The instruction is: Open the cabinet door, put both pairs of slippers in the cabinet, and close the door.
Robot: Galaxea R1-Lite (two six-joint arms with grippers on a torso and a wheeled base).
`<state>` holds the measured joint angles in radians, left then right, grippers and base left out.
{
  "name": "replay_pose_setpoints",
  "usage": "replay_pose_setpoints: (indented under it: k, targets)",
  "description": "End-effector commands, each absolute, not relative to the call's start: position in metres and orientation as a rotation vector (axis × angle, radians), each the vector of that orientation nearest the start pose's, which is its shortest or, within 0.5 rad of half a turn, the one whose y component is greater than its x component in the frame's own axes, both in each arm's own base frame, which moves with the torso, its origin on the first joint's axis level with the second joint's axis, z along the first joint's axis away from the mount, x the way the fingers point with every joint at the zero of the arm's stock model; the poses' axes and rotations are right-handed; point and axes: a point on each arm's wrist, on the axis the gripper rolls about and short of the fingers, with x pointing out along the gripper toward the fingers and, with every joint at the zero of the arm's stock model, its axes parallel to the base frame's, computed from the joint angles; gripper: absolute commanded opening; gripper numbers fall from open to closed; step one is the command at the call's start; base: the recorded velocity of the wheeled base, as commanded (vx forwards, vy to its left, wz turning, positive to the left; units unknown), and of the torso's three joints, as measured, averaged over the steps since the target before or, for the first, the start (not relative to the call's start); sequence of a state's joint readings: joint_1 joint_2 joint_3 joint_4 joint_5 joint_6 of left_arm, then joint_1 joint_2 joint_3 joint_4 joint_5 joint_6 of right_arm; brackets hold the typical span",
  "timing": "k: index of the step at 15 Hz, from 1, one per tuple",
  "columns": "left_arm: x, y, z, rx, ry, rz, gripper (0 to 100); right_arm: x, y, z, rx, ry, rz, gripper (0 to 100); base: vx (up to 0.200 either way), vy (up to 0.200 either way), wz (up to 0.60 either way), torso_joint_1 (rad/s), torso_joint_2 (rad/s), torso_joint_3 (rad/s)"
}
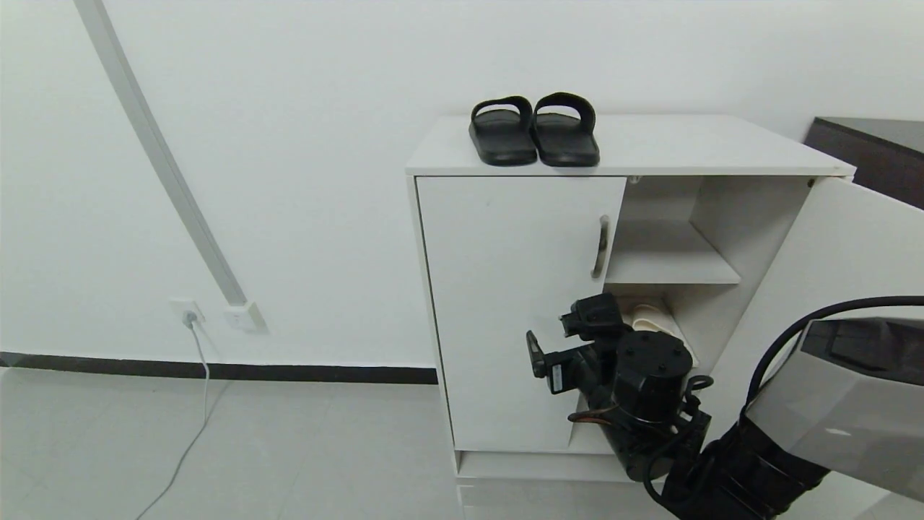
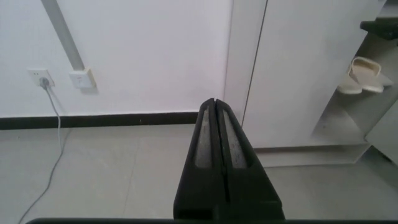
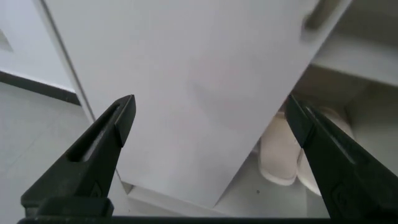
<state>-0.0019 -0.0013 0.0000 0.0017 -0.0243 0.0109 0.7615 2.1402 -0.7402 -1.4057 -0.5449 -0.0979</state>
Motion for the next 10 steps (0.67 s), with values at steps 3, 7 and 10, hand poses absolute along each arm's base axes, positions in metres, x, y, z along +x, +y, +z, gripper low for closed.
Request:
replay_pose_setpoints:
  k: [3, 7, 10]
  targets:
    - [-0.0228, -0.0005, 0.0753, 0.011, 0.001, -0.026, 0, 0.2724, 0.2432, 0.0934, -0.095, -0.014, 0.214, 100, 0.000, 0.000, 0.00, 0.152, -0.47, -0.323]
    - [-0.0228, -0.0005, 0.0753, 0.011, 0.001, -0.026, 0, 0.2715, 0.2431, 0.0924, -0.098, -0.011, 0.216, 100, 0.000, 0.000, 0.00, 0.165, -0.48, -0.319]
    - [-0.0228, -0.0005, 0.0753, 0.011, 0.001, -0.026, 0, 0.2717, 0.2433, 0.0913, -0.100, -0.008, 0.216, 100, 0.000, 0.000, 0.00, 0.198, -0.51, -0.308]
